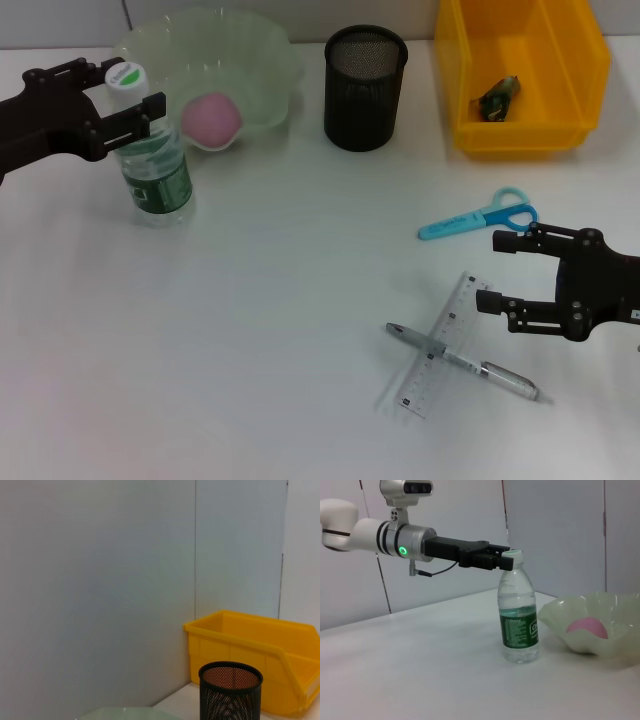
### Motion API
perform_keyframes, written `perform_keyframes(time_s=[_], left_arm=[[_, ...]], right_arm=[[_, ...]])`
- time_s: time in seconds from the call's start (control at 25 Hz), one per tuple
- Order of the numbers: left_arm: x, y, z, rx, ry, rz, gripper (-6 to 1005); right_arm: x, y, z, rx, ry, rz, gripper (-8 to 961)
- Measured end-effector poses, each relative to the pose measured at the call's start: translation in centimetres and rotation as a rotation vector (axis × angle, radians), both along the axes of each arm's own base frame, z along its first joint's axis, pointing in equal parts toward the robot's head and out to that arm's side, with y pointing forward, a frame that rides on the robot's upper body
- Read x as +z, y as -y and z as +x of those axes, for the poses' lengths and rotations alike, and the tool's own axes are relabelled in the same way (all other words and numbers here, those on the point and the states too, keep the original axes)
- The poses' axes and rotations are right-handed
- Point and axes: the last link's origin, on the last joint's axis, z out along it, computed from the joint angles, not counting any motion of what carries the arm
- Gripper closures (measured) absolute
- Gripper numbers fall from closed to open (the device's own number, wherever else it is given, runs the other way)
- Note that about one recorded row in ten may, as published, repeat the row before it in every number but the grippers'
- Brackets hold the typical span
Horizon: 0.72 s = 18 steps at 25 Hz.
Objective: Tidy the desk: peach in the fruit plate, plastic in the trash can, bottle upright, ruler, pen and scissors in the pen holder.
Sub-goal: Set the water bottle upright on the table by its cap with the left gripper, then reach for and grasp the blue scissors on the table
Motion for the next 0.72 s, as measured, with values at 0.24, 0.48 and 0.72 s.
perform_keyframes(time_s=[0.24,0.48,0.72], left_arm=[[0.3,0.16,-0.1,0.003,0.023,0.019,304],[0.6,0.18,-0.29,0.011,0.029,0.031,194],[0.98,0.22,-0.26,0.015,0.081,0.064,194]], right_arm=[[0.01,0.04,-0.01,0.001,-0.002,-0.001,210],[0.01,0.05,-0.02,0.001,-0.003,-0.001,211],[0.01,0.07,-0.01,0.001,-0.003,-0.001,211]])
